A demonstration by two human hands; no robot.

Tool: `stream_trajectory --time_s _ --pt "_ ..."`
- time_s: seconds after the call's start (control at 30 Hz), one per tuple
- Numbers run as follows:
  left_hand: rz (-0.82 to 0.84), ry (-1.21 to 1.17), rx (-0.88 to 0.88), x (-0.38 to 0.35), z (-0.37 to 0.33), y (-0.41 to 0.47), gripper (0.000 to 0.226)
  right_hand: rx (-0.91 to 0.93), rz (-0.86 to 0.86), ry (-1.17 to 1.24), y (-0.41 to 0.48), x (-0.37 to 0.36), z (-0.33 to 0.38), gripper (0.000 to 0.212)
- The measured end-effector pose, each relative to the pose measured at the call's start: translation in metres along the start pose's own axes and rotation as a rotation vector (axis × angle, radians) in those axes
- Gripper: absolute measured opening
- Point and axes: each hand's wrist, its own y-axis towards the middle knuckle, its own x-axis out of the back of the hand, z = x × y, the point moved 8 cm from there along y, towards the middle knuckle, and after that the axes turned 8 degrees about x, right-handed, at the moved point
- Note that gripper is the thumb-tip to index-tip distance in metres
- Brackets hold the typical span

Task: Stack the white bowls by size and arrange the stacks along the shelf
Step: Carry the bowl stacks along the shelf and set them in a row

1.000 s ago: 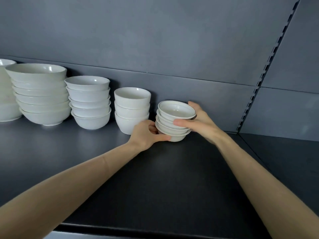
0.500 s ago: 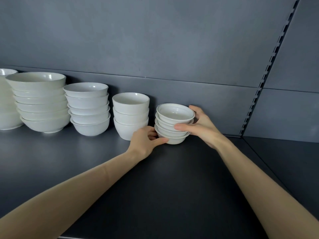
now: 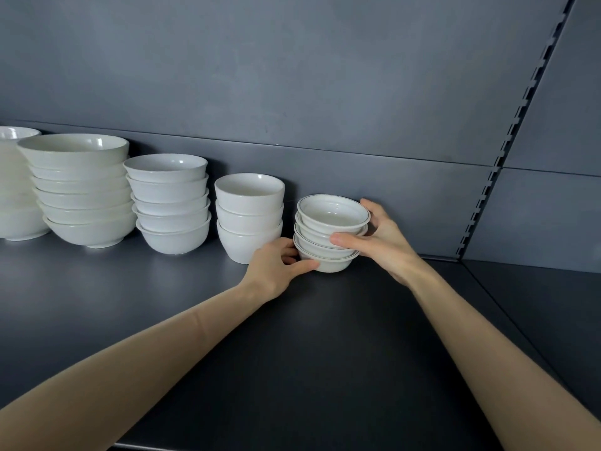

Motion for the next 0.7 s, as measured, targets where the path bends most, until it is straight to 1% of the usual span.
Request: stream_trajectory --time_s 0.07,0.23,0.33,0.5,0.7 --pt "0.002 -0.004 -0.001 -0.0002 0.0008 0.0007 0.041 0.018 0.008 -0.002 -0.0004 -0.0011 0.0020 0.067" --pt "0.009 -0.027 0.004 0.0005 0.0019 0.0011 0.042 0.047 -0.004 0.017 -0.0002 -0.0029 0.0039 0.062" --pt "0.006 -0.038 0.003 0.0025 0.0020 0.0002 0.042 0.045 -0.007 0.027 0.0007 -0.0051 0.0028 0.065" --pt "-0.002 -0.038 0.000 0.0038 0.0024 0.0005 0.043 0.036 -0.012 0.021 0.0024 -0.0069 0.0020 0.076" --pt "-0.008 -0.031 -0.002 0.0038 0.0061 0.0035 0.046 0.028 -0.012 0.015 0.0023 -0.0060 0.0015 0.077"
